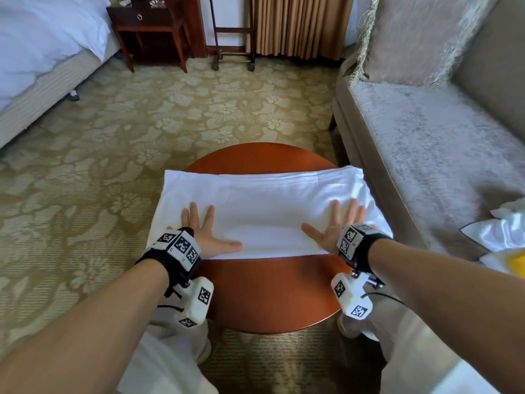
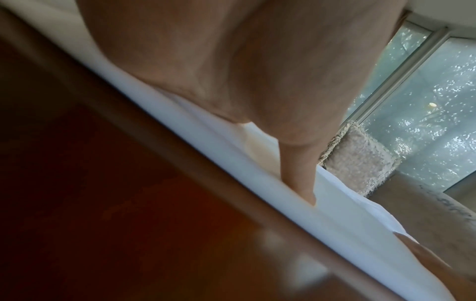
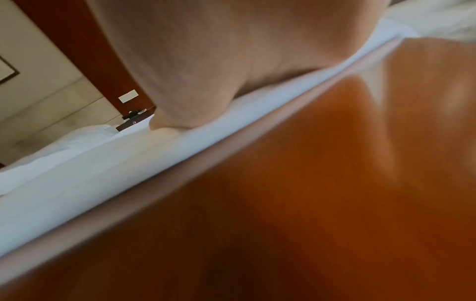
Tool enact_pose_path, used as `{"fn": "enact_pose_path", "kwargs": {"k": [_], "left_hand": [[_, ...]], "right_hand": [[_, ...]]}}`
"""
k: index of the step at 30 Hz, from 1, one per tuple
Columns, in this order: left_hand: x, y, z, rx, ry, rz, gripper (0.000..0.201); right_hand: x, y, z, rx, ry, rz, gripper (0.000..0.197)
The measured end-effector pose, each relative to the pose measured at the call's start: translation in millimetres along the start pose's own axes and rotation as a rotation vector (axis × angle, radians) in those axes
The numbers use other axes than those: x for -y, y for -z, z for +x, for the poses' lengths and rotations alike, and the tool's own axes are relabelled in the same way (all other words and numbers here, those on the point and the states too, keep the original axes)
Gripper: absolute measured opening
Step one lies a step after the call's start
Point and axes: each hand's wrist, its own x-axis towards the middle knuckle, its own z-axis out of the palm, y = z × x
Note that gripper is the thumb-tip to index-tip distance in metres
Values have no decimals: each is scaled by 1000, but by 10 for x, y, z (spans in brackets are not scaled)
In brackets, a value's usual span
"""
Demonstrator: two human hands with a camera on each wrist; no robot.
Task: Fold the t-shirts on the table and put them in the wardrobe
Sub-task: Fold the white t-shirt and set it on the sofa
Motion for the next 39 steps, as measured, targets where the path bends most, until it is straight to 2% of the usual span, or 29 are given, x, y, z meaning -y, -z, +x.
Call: {"fn": "enact_pose_path", "kwargs": {"k": [5,8,10,13,17,20,23,26,28,31,32,34,36,37,39], "left_hand": [[39,61,-85,19,54,13,129],[148,162,-74,1,44,50,124],[205,239,-126,-79,11,21,112],[279,223,-223,-142,-25,17,106],[380,82,-322,-45,-19,23,117],[407,84,-443,-11,0,79,114],[374,127,-558,28,-39,213,115],[256,197,-726,73,-52,238,103],[161,258,-829,93,-50,199,92],[129,275,-846,121,-36,-86,76],[124,273,-838,106,-21,-162,69],[118,262,-832,-24,-14,-171,61],[128,212,-801,-187,-28,-122,65],[141,168,-777,-223,-31,-128,68],[169,59,-733,-211,-8,-98,70]], "right_hand": [[147,243,144,-99,-8,-65,118],[401,373,11,-137,-40,-9,102],[601,397,-121,-94,-35,55,93],[823,304,-349,5,-13,103,107],[878,118,-621,91,3,48,125],[804,6,-608,98,28,23,128],[724,27,-468,108,81,-34,133],[655,164,-334,123,151,-116,130],[615,257,-271,96,155,-176,127],[575,346,-266,-6,138,-233,109],[563,372,-295,-42,140,-226,100],[563,405,-371,-61,138,-133,94],[597,387,-491,-5,136,-3,99],[625,339,-544,26,145,27,102],[669,197,-646,76,173,18,112]]}}
